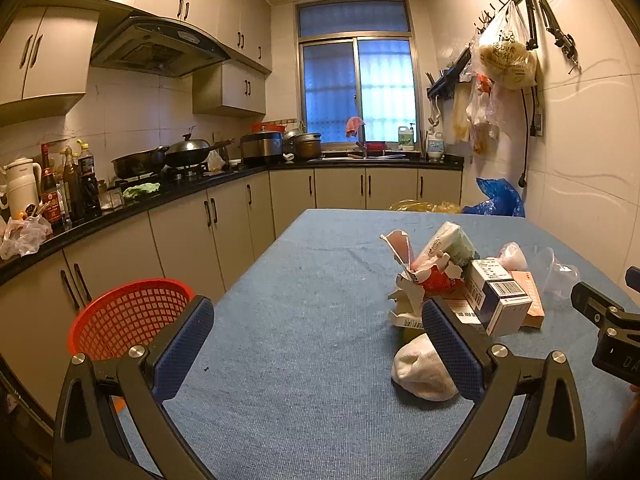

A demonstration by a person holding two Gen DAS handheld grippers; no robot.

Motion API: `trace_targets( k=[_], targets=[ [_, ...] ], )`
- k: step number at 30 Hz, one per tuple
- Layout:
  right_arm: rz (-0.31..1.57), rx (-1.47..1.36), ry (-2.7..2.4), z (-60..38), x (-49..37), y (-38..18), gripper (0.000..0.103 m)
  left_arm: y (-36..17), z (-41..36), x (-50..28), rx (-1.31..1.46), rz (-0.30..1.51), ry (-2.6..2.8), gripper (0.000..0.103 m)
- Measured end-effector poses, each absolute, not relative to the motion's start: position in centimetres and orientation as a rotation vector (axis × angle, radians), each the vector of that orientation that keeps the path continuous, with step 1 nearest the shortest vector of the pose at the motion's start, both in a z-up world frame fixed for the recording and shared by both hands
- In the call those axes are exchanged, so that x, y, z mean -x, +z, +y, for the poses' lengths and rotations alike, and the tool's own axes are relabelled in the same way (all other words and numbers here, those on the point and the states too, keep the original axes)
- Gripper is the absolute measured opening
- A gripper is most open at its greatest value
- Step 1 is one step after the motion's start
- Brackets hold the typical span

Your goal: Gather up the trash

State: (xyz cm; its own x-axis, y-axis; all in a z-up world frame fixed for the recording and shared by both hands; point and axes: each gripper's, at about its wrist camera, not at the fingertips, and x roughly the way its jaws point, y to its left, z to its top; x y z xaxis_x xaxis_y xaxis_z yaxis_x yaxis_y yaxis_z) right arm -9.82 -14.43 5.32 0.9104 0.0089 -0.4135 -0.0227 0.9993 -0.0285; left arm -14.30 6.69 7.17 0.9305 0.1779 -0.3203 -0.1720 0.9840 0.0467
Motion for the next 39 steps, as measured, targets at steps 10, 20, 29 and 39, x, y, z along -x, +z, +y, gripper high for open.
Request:
trace_targets(
  k=[10,20,29,39],
  targets=[
    [0.416,0.037,0.02,-14.3,10.2,5.4,0.102,7.2,6.7,14.6,-0.013,0.317,0.178,0.103],
    [0.345,0.049,0.017,-13.5,12.5,7.9,0.102,8.7,6.6,16.6,-0.002,0.273,0.165,0.103],
    [0.344,0.065,0.03,-12.7,13.2,8.4,0.102,9.5,7.1,17.5,0.006,0.261,0.168,0.103],
    [0.391,0.054,0.03,-13.0,11.9,7.0,0.102,8.7,6.9,16.5,-0.002,0.311,0.162,0.103]
  ],
)
